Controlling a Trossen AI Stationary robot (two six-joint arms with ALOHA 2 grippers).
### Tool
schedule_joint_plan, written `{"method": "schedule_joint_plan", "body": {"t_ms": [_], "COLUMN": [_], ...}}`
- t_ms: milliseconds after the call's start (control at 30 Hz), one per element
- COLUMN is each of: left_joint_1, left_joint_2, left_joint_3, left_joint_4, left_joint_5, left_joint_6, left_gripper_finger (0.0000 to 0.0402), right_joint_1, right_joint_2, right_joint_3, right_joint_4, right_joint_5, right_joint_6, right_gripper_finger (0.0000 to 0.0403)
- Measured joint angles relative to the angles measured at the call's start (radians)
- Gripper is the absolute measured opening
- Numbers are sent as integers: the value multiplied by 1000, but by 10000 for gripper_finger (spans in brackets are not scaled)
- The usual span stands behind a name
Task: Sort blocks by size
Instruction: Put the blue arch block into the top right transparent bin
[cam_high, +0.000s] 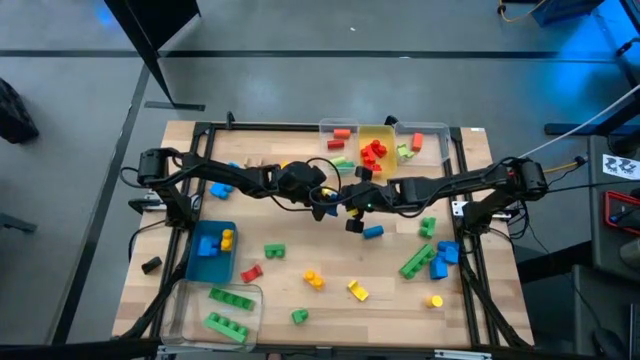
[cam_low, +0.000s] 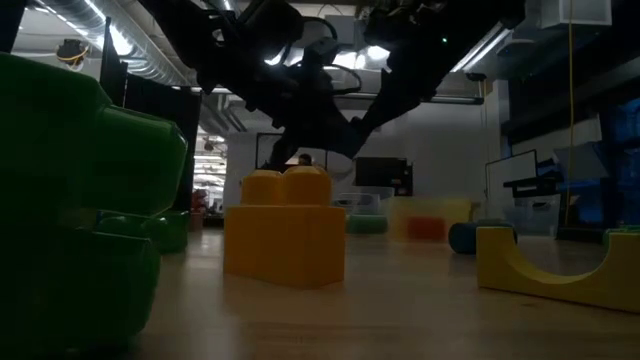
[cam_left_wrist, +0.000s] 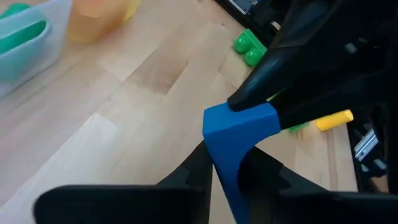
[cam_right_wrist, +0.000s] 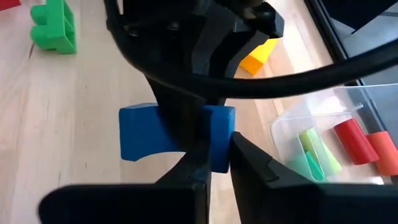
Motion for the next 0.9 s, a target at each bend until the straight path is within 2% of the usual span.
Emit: {"method": "schedule_joint_plan", "body": {"t_ms": [400,633,900], "left_joint_1": [2,16,31], "left_joint_2": [0,0,0], "left_joint_3": [0,0,0], "left_joint_4": [12,10,5], "left_joint_5": [8,7,4], "left_joint_6": [50,94,121], "left_gripper_finger": [157,168,168], "right_joint_1": [0,-14,-137], "right_joint_2": [0,-3,-48], "right_joint_3": [0,0,5], "right_joint_4": [-71,-196,-415], "right_joint_5": [6,105,219], "right_joint_6": [0,1,-11], "right_gripper_finger": [36,36,35]}}
